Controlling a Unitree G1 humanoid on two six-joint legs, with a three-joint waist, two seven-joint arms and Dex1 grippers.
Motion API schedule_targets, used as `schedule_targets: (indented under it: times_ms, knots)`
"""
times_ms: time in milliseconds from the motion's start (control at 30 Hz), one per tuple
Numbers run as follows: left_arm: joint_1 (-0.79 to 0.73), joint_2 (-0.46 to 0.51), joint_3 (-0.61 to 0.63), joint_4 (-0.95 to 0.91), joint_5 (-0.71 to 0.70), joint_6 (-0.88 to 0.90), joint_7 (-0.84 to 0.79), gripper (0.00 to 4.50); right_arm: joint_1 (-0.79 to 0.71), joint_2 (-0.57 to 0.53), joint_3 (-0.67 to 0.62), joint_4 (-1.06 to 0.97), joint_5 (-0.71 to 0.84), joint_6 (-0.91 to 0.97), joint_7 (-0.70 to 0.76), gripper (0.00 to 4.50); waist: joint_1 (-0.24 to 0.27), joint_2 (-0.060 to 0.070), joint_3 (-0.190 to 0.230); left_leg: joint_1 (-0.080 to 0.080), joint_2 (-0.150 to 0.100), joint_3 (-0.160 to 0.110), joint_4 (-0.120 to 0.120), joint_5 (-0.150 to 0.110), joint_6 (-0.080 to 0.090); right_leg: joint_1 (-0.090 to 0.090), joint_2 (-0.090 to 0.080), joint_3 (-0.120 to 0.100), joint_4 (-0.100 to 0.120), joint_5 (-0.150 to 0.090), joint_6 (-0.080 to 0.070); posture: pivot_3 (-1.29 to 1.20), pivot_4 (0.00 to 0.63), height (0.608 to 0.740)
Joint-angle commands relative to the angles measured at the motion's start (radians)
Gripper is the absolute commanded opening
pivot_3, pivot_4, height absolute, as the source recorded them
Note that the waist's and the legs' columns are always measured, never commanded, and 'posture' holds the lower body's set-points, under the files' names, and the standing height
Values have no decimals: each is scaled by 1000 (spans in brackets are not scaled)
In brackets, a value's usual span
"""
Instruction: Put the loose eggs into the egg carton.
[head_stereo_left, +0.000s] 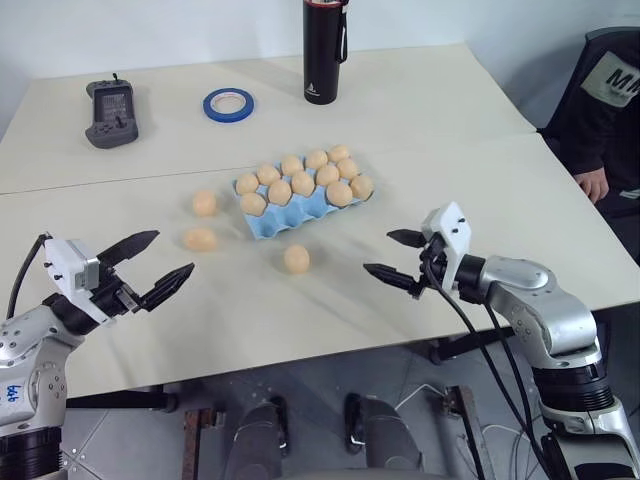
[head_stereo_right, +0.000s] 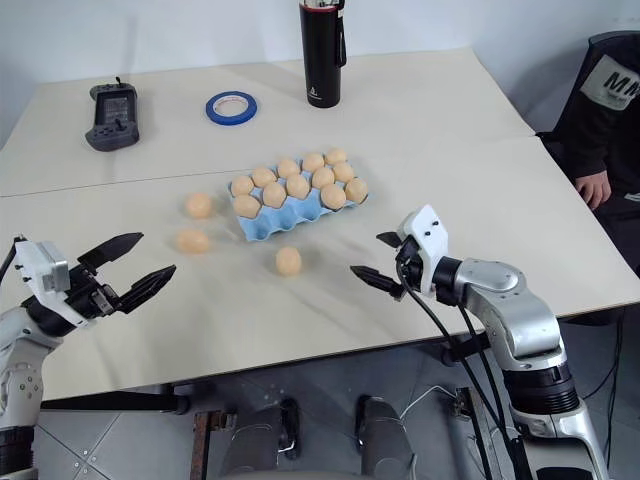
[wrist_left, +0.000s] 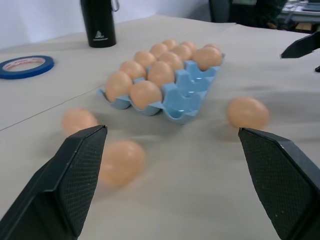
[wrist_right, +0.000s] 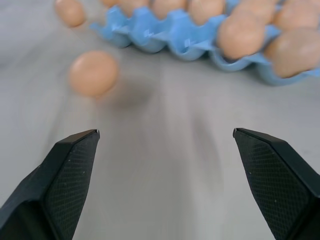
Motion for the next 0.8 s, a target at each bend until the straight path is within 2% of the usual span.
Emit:
schedule_targets:
  times_ms: [33,367,600,800]
  knots:
    - [10,7,30,-16,-30,-33,-51,4500,-53,40,49,-32,11,6,1,4484,1,0,0,0,1,0,0,0,0,0,1,0,0,0,-1,0,150,740]
    - [30,52,77,98,-60,-75,-238,4500,-173,229,199,32,-47,42,-94,4484,1,0,0,-1,5,1,0,-1,-3,-2,4,0,-2,1,-4,0,150,740]
    - [48,30,92,72,-63,-75,-235,4500,-218,365,297,187,-165,-64,-168,4484,-1,-1,0,-1,8,3,0,-1,-5,-2,8,1,-1,1,-5,0,150,740]
    - [67,15,98,38,-67,-76,-210,4500,-233,403,323,273,-224,-141,-160,4484,-4,-2,-1,0,11,9,0,-2,-7,-3,10,2,-1,0,-7,0,150,740]
